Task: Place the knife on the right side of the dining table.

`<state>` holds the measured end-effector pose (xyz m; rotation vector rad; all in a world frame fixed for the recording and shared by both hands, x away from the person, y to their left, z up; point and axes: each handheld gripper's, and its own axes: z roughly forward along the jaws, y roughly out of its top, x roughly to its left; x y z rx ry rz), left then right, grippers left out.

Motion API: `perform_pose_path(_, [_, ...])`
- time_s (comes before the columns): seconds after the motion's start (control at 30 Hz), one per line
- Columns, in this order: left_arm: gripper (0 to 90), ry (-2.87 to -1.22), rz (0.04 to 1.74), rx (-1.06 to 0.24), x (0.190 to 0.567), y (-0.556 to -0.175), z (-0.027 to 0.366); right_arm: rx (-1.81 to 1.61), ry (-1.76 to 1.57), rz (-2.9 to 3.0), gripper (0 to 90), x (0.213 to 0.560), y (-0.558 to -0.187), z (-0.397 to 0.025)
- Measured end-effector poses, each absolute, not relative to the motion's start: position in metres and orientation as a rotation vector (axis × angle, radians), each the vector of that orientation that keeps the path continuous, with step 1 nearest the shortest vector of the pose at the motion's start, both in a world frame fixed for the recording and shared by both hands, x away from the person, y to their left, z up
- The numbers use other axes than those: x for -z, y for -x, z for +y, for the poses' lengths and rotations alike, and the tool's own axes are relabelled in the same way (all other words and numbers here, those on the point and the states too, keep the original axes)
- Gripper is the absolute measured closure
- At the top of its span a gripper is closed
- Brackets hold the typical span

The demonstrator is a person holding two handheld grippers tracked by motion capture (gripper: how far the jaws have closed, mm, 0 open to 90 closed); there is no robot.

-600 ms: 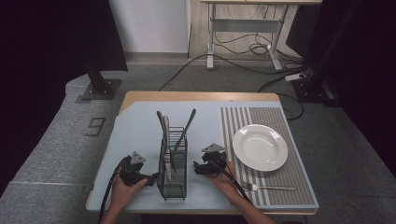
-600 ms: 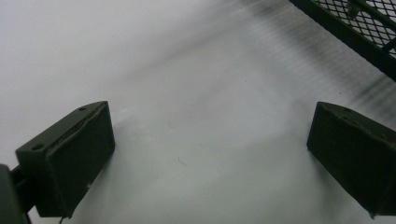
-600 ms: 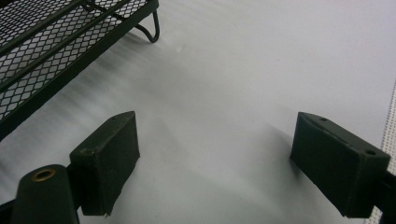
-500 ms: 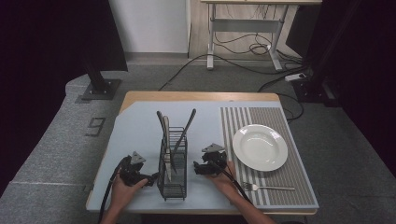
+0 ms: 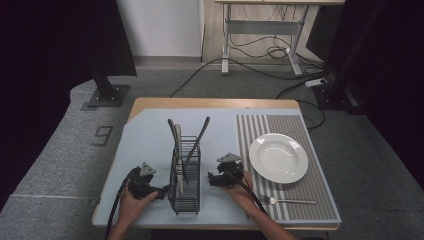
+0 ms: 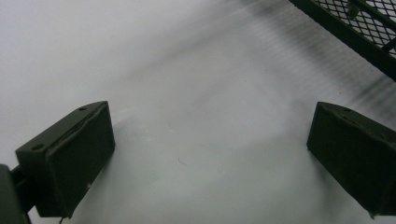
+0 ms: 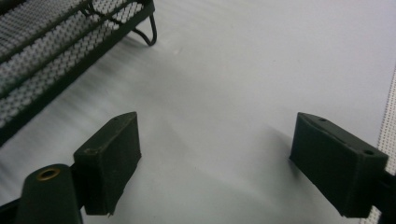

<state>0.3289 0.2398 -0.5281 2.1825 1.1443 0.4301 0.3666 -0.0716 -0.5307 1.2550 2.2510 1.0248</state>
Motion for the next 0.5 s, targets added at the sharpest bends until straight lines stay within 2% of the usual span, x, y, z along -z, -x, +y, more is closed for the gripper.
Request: perform_pose_path(0.5, [0.1,-2.183,1.145,-0.428,0.528,-0.329,0.240,-1.241,-1.191,2.145,20.3,0.476,-0.361,-0.093])
